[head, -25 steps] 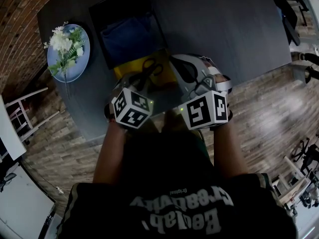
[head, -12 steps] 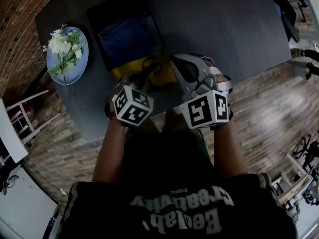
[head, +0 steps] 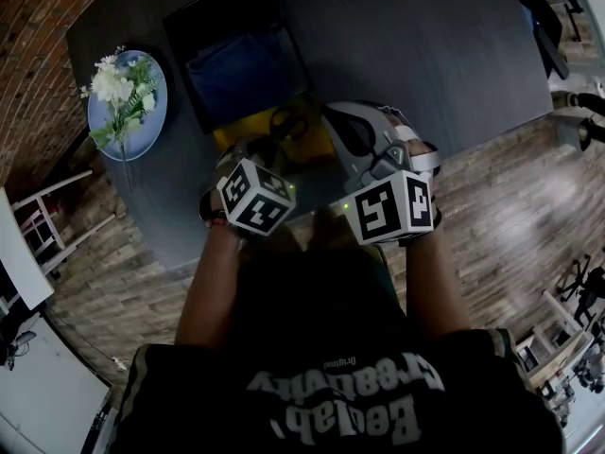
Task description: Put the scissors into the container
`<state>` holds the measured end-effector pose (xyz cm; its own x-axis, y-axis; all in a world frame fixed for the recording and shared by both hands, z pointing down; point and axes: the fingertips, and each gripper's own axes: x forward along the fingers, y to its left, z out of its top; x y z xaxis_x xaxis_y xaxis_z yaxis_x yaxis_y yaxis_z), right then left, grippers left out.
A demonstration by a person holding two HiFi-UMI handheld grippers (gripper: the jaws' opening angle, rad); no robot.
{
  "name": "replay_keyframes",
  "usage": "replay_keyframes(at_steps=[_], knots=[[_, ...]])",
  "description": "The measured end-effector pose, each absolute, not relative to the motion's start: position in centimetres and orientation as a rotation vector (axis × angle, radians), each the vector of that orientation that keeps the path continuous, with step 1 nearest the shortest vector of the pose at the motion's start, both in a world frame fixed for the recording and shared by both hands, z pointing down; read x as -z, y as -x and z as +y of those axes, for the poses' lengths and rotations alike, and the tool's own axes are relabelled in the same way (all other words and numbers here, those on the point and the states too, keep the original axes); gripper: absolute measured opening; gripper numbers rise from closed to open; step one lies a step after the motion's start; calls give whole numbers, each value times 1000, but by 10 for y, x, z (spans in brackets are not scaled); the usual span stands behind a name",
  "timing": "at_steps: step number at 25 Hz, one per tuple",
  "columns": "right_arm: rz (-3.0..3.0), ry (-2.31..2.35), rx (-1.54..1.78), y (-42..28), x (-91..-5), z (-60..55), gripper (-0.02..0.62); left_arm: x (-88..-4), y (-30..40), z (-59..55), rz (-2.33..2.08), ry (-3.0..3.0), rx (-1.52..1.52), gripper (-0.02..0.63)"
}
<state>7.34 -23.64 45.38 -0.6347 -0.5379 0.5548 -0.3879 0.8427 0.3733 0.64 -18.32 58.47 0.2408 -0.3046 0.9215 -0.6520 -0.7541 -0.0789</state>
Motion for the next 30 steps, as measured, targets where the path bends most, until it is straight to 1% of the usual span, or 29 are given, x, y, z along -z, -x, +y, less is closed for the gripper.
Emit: replay_keyframes(at_steps=[7,26,30], knots=[[-2336,-669,292,-73,-453,-235,6,-586,-7,-182,-879,-2191,-1551,80],[-2335,-657,289,-71,-455,-229,6,-583,-8,-183,-916,-2218,-1534,81],[-2334,-658,286,-72,-456,-228,6,-584,-9,-182,-915,-2200,-1533,110]])
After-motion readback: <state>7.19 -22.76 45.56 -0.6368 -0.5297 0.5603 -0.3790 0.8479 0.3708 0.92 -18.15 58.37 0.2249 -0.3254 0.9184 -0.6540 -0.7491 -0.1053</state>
